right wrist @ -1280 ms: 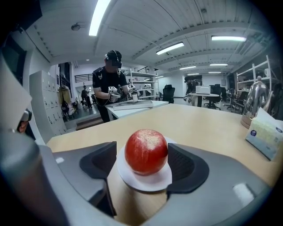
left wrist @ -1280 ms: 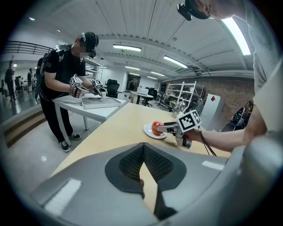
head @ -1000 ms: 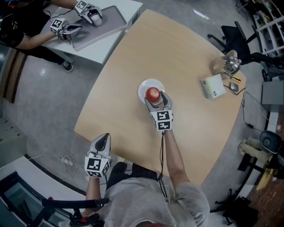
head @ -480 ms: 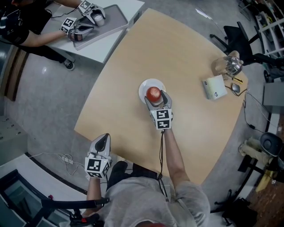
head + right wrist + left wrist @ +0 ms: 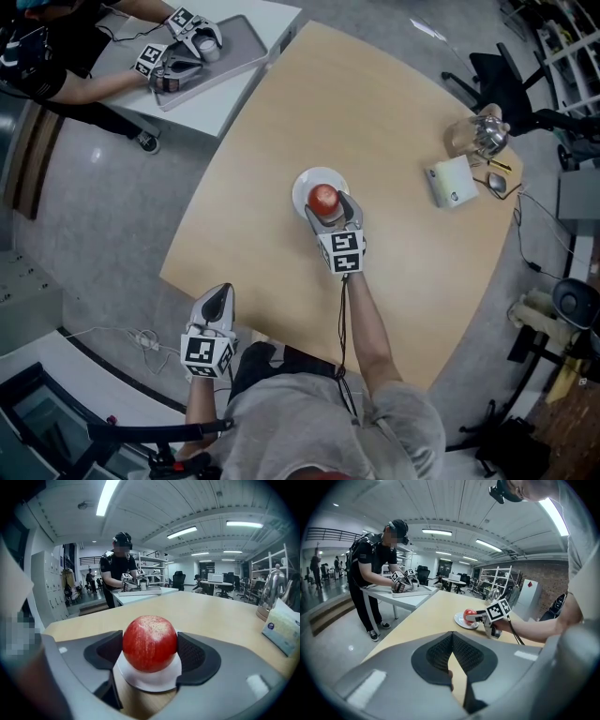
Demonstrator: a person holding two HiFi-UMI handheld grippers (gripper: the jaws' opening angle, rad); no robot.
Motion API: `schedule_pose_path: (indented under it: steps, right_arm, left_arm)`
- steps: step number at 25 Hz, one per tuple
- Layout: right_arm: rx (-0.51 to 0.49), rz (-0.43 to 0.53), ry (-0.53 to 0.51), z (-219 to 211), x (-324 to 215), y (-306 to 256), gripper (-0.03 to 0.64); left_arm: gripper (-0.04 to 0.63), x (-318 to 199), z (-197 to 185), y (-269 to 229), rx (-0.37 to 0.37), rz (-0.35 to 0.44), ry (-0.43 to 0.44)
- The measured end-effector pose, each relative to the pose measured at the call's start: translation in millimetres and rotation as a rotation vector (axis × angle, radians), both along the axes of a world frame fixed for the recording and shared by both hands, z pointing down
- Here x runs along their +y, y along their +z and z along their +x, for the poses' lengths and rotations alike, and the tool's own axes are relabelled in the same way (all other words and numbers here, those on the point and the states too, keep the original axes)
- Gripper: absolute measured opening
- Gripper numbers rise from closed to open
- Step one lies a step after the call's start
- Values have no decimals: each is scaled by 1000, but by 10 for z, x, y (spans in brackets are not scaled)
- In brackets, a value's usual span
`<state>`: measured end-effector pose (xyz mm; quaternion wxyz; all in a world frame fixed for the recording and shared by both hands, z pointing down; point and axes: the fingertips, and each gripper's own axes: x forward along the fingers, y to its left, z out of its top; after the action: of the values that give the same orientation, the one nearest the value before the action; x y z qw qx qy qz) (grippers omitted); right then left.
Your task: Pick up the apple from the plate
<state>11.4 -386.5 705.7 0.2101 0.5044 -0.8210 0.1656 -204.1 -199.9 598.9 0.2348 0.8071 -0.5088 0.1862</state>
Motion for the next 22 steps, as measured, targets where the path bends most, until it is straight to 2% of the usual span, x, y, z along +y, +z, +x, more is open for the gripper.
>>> schedule_pose_path:
  steps: [12,22]
  right_arm:
    - [-9,59,21,107,160,-374,370]
    - [-12,104,84,394,442,-672,370]
  left_arm:
    - [20,37,53,-172,3,43,29]
    - [20,22,264,-282,18,74,99]
